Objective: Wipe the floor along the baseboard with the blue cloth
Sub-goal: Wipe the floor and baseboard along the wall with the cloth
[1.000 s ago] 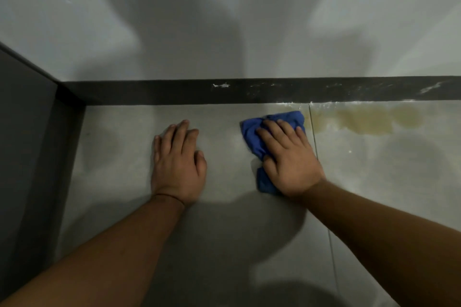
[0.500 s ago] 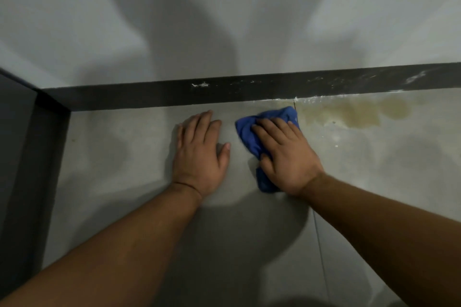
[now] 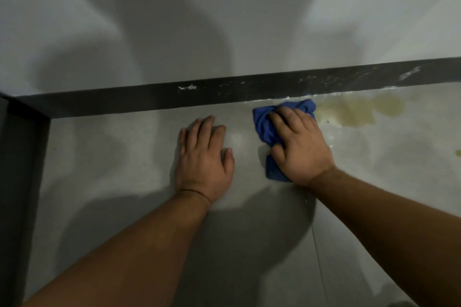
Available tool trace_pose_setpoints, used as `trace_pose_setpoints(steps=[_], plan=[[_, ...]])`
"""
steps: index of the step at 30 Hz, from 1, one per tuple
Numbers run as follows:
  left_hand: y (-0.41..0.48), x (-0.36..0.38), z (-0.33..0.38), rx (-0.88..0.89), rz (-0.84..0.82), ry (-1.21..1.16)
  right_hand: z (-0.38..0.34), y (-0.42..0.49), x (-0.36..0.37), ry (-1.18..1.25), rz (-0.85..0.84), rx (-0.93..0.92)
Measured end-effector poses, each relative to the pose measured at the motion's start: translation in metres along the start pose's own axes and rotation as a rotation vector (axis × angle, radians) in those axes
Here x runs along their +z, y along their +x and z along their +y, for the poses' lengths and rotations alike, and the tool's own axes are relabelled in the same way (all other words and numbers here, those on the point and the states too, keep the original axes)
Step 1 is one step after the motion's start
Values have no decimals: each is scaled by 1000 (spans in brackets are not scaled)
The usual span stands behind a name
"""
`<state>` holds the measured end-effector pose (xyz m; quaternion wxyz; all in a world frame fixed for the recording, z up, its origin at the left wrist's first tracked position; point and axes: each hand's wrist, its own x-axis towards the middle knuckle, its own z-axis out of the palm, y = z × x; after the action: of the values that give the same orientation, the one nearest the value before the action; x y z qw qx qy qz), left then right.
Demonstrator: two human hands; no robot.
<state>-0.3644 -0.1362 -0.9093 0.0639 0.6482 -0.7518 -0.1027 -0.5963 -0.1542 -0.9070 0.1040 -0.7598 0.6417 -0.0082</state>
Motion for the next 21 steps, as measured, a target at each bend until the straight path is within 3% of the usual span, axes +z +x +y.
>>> trace_pose_setpoints(steps=[6,14,21], plan=[[1,2,2,-13,2,5,-24,30,-2,-6,65,187],[1,2,0,-7,26,-6,-35,24,1,16,-2,-102],[3,5,-1,-6,28,-19,-39,38,-1,3,81,77]])
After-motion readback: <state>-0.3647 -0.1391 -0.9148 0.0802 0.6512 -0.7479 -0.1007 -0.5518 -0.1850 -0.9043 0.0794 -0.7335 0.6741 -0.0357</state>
